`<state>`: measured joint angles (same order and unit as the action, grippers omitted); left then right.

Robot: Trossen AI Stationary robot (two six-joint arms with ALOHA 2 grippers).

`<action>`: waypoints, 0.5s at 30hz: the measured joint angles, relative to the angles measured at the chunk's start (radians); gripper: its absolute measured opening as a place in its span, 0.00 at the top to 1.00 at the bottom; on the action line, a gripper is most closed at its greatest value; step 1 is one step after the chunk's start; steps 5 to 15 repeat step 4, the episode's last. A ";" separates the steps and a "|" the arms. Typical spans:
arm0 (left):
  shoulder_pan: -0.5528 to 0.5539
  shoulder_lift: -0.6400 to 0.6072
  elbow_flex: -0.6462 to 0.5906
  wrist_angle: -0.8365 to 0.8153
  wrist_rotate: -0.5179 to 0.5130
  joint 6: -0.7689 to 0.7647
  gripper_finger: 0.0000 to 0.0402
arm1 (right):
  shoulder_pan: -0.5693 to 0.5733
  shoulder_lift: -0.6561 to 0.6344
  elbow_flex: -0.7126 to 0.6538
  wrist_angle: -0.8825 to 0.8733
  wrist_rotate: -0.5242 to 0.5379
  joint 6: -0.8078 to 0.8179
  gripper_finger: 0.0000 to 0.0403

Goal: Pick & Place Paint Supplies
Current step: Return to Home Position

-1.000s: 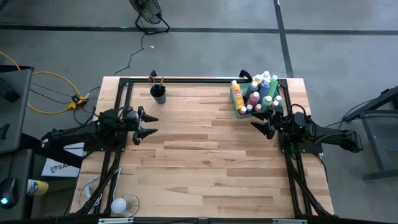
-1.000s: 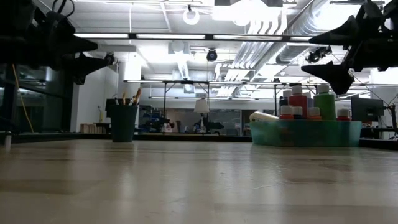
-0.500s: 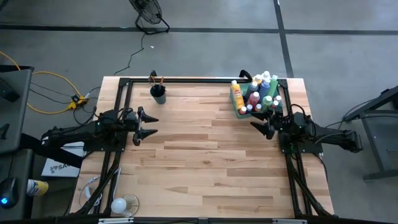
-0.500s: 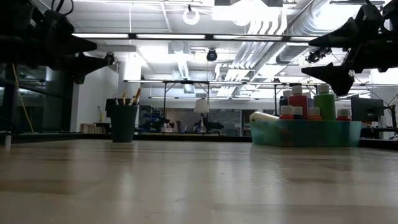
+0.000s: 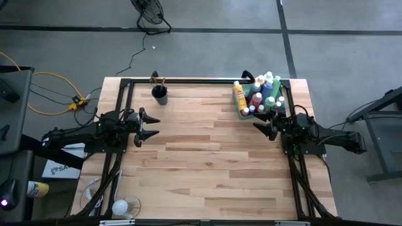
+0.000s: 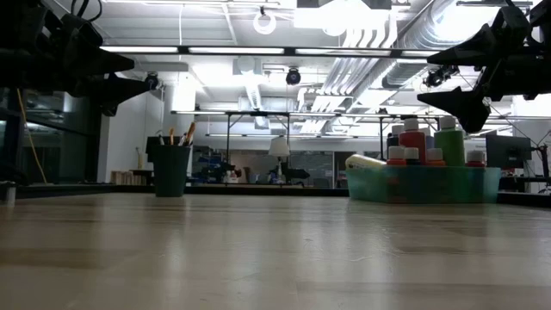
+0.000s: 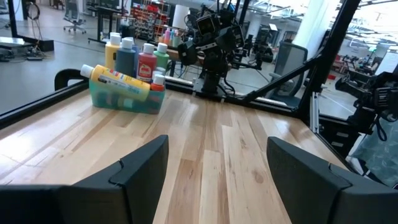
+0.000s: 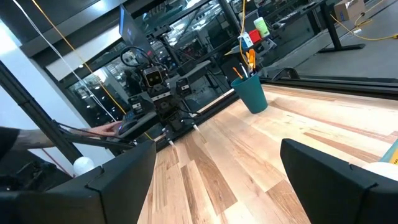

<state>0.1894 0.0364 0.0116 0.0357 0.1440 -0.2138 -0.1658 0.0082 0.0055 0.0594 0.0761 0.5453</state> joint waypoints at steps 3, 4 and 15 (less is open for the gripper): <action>0.000 0.000 0.000 0.000 0.000 0.000 0.34 | 0.000 0.000 0.000 0.000 0.000 0.000 0.16; 0.000 0.000 0.000 0.000 0.000 0.000 0.34 | 0.000 0.000 0.000 0.000 0.000 0.000 0.16; 0.000 0.000 0.000 0.000 0.000 0.000 0.34 | 0.000 0.000 0.000 0.000 0.000 0.000 0.16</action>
